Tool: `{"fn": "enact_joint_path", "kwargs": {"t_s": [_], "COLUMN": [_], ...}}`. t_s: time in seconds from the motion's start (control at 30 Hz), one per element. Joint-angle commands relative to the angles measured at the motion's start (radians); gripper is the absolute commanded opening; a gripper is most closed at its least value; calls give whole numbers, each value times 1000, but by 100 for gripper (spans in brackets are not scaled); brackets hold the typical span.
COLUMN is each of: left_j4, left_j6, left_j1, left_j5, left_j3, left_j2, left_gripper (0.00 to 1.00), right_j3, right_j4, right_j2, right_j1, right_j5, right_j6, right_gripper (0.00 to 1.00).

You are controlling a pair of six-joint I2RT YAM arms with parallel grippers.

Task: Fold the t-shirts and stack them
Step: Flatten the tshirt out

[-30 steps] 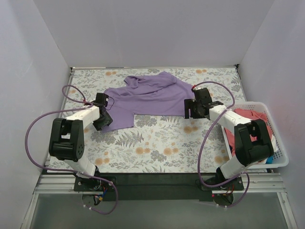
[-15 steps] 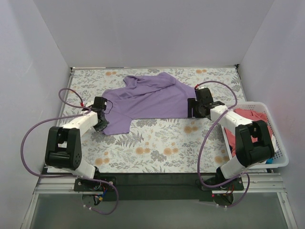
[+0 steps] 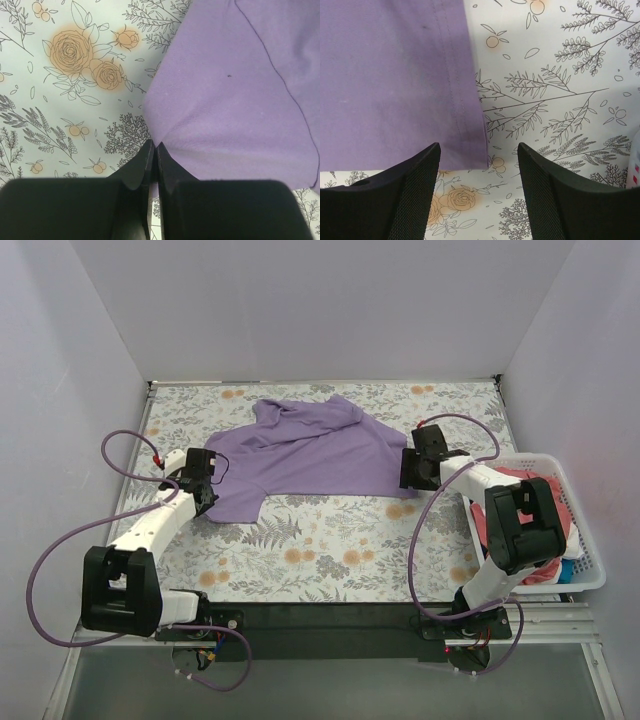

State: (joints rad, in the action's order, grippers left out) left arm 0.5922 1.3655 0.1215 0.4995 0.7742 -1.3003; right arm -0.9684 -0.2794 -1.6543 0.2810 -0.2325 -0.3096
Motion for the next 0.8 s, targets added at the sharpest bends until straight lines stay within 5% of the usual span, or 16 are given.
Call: {"fn": "enact_joint_path", "kwargs": {"t_s": [0.0, 0.77], "left_j4": [-25, -63], "left_j6": [-17, -40], "left_j1": [-5, -5], "left_j5": [60, 33], "left_j3": [-10, -26], "left_j2": [42, 88], "left_gripper": [0, 0], "right_j3": [-32, 17], "right_j4": [-17, -61], "right_j2": [-9, -79], "right_j1": [4, 26], "right_j5": [-1, 15], "right_j6": [-28, -103], "right_gripper": [69, 64]}}
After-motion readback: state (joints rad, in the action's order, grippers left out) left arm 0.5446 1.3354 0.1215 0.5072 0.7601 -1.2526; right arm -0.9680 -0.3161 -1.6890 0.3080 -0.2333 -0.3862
